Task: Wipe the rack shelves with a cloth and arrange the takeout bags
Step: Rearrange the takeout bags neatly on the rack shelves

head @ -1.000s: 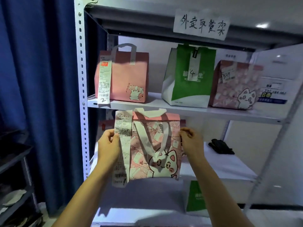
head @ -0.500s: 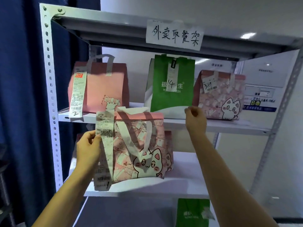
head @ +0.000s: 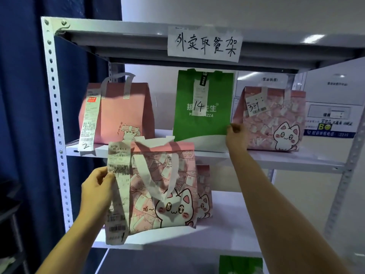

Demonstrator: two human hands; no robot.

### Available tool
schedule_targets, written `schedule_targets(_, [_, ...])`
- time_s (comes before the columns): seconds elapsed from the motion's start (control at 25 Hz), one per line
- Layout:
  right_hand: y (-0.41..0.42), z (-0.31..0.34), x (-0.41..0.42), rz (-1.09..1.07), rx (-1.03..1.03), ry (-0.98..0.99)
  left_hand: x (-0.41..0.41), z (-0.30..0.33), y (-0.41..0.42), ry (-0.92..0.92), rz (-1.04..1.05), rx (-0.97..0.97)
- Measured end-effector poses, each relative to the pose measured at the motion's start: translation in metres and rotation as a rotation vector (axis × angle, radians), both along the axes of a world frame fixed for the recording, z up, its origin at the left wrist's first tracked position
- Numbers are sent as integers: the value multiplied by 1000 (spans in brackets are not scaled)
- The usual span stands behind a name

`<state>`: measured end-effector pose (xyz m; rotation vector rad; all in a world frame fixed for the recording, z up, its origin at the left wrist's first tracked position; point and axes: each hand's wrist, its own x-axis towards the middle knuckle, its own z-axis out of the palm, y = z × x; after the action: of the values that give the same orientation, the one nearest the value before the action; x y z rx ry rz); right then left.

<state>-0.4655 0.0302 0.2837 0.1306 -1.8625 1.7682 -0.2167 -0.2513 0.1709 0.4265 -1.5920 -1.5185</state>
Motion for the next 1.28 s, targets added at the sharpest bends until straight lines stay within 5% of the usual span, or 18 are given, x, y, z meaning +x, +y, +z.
schedule_targets(0.44, [-20, -2, 15, -11, -166, 87, 18, 3, -10, 19, -34, 0])
schedule_targets(1.28, [64, -36, 180, -357, -381, 249, 34, -17, -47, 54, -98, 61])
